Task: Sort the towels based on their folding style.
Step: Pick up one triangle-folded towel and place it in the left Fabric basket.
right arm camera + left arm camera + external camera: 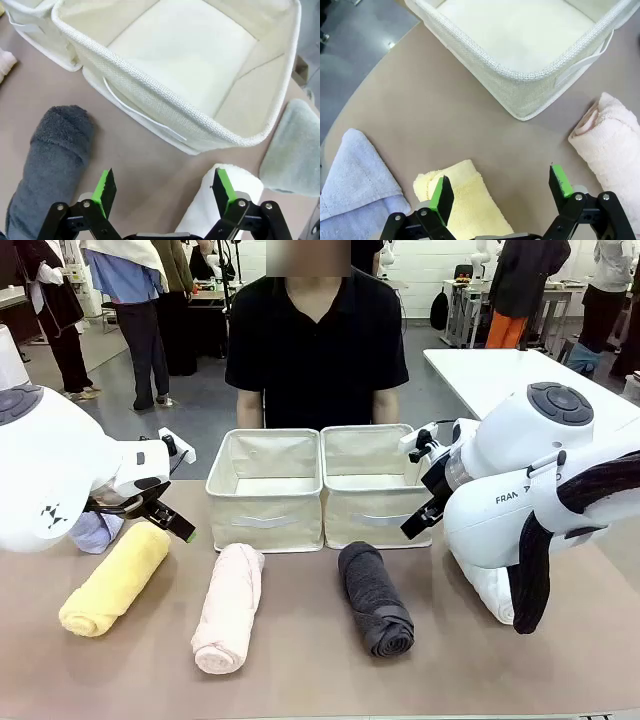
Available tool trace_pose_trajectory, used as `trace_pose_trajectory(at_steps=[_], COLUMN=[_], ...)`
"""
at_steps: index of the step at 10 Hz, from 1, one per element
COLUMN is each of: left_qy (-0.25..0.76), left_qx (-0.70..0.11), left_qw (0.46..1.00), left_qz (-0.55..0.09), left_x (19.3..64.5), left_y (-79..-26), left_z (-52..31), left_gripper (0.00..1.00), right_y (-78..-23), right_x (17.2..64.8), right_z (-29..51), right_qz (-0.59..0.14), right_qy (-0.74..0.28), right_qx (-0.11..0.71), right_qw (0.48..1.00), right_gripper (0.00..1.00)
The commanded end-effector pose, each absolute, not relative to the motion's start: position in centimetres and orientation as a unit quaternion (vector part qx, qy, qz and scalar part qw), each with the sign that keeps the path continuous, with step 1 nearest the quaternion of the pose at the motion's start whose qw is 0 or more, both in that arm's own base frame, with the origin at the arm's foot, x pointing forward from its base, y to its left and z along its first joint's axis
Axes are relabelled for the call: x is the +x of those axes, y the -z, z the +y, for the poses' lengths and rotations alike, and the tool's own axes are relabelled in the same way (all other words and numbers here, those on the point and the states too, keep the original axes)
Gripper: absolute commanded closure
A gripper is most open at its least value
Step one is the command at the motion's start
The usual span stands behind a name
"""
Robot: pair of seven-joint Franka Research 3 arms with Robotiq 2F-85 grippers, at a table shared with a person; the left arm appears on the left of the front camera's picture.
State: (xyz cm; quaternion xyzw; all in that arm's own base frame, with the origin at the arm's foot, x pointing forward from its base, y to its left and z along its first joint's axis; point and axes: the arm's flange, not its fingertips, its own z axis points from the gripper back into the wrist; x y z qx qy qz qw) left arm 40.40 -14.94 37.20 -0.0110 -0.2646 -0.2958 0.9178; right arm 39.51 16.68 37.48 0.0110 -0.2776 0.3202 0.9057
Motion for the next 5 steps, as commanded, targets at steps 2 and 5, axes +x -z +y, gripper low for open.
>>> trace_pose_trajectory(at_steps=[2,5], left_qy=[0.296,0.296], left_qx=[-0.011,-0.011], left_qw=[0.918,0.918], left_qz=[-0.265,-0.265], left_x=[40.40,40.40], left_y=[-37.20,-37.20], left_z=[-14.95,-14.95], left_gripper=[0.00,0.00], right_y=[-37.46,-37.46], right_x=[39.51,39.51], right_z=[16.68,16.68], right_qz=[-0.277,-0.277], right_qy=[-0.320,-0.320], right_qx=[0.011,0.011], right_qw=[0.906,0.906], right_gripper=[0.00,0.00])
